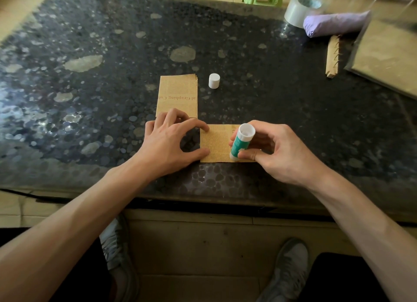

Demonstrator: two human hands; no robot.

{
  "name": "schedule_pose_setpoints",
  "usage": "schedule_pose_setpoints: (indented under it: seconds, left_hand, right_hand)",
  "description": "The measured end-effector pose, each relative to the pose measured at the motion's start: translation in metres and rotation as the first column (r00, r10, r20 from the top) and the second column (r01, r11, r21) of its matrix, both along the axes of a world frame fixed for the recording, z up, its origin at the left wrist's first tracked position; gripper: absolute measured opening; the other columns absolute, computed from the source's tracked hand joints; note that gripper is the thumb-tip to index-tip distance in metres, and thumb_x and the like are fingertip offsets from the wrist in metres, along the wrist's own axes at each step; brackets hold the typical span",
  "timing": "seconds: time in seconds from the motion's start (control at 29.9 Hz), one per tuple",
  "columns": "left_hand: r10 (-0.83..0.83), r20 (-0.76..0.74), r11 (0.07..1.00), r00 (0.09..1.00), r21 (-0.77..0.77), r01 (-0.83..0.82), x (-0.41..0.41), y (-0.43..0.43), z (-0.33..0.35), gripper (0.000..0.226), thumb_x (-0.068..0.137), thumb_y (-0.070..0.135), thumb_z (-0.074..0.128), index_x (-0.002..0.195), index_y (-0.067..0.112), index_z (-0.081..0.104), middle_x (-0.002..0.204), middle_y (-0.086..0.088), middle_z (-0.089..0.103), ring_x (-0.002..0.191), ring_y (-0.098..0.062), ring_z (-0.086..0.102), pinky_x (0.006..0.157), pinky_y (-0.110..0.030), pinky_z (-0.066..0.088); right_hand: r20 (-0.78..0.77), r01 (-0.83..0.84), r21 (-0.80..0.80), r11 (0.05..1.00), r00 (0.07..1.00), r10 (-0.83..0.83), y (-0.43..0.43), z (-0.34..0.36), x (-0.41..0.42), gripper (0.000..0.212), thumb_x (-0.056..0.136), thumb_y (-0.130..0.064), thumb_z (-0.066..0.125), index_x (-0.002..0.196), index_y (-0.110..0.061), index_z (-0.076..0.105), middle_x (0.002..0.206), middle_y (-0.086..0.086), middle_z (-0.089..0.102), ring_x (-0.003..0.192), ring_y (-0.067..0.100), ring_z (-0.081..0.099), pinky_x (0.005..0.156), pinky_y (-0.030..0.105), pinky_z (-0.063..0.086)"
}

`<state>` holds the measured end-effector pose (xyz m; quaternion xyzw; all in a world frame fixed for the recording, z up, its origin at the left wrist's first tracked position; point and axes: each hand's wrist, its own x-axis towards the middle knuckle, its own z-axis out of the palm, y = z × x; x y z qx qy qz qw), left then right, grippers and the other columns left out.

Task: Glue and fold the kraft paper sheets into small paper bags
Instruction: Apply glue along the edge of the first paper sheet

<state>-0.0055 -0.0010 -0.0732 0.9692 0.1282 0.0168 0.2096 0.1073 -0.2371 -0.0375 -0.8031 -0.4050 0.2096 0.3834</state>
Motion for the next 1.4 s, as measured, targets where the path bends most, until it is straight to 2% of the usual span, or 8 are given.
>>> schedule_pose_setpoints:
  seconds: [0.37,0.47,0.57,0.67,0.94,1.14,1.27,1.4]
  left_hand:
    - [0.0,-0.01,1.0,1.0,-0.01,0.0,0.001,0.0,0.002,0.055,0.079,0.071,0.064,0.13,0.057,0.051,0.134,0.01,0.036,0.137,-0.018,0.026,0.111,-0.046,0.021]
    - [0.002,-0.018,1.0,1.0,-0.017,-0.002,0.001,0.0,0.002,0.055,0.078,0.072,0.063,0.13,0.057,0.051,0.133,0.012,0.035,0.136,-0.017,0.026,0.112,-0.046,0.021]
    - [-0.004,-0.014,1.0,1.0,-0.028,0.003,0.001,0.0,0.003,0.056,0.077,0.073,0.061,0.13,0.057,0.052,0.128,0.015,0.032,0.136,-0.016,0.026,0.112,-0.045,0.02]
    - [-0.005,-0.022,0.999,1.0,-0.031,0.004,0.001,0.0,0.004,0.059,0.075,0.074,0.058,0.13,0.056,0.052,0.129,0.014,0.033,0.136,-0.016,0.025,0.112,-0.046,0.02]
    - [0.0,0.0,1.0,1.0,-0.008,0.0,0.0,-0.001,0.001,0.056,0.079,0.072,0.063,0.131,0.057,0.051,0.132,0.011,0.036,0.135,-0.016,0.027,0.112,-0.045,0.021]
    - [0.005,0.009,1.0,1.0,-0.007,-0.005,-0.001,-0.002,0.002,0.057,0.078,0.072,0.06,0.132,0.056,0.051,0.132,0.011,0.036,0.135,-0.016,0.027,0.111,-0.045,0.021]
    - [0.004,0.011,1.0,1.0,-0.002,-0.004,-0.001,-0.001,0.001,0.055,0.08,0.071,0.064,0.132,0.057,0.051,0.133,0.01,0.036,0.135,-0.017,0.027,0.112,-0.045,0.022]
    - [-0.001,0.007,1.0,1.0,-0.007,0.001,-0.001,0.0,0.001,0.056,0.08,0.071,0.063,0.132,0.056,0.05,0.134,0.01,0.037,0.135,-0.016,0.027,0.112,-0.045,0.021]
  right_hand:
    - [-0.052,-0.051,0.012,0.999,0.997,0.052,-0.004,0.005,0.003,0.028,0.092,-0.001,0.075,0.11,-0.022,0.072,0.111,-0.013,0.074,0.114,0.005,0.068,0.104,0.031,0.054]
    - [-0.104,-0.036,0.015,0.999,0.994,0.037,-0.008,0.007,0.005,0.029,0.092,-0.001,0.073,0.114,-0.02,0.072,0.111,-0.012,0.076,0.113,0.003,0.069,0.104,0.027,0.054]
    - [-0.184,0.087,0.108,0.99,0.981,-0.066,-0.012,0.009,0.008,0.029,0.093,-0.001,0.072,0.117,-0.018,0.071,0.11,-0.009,0.077,0.111,0.005,0.071,0.102,0.024,0.054]
    - [-0.15,0.215,0.201,0.956,0.971,-0.187,-0.009,0.007,0.011,0.029,0.092,-0.005,0.074,0.119,-0.015,0.069,0.112,-0.006,0.077,0.113,0.006,0.071,0.1,0.026,0.056]
    - [-0.039,0.223,0.21,0.952,0.975,-0.219,0.012,-0.012,0.004,0.03,0.09,-0.016,0.081,0.118,-0.017,0.071,0.113,-0.01,0.075,0.11,0.007,0.071,0.098,0.032,0.059]
    - [0.156,0.278,0.115,0.954,0.943,-0.293,0.027,-0.018,-0.002,0.039,0.084,-0.042,0.084,0.116,-0.028,0.066,0.112,-0.02,0.069,0.105,-0.003,0.066,0.089,0.016,0.055]
    - [0.175,0.288,0.102,0.952,0.937,-0.302,0.027,-0.013,0.0,0.041,0.08,-0.045,0.086,0.112,-0.029,0.068,0.107,-0.02,0.07,0.099,-0.007,0.066,0.084,0.007,0.052]
    - [0.175,0.255,0.048,0.966,0.95,-0.26,0.023,-0.011,0.003,0.039,0.081,-0.045,0.084,0.114,-0.033,0.067,0.108,-0.023,0.068,0.102,-0.004,0.065,0.085,0.01,0.05]
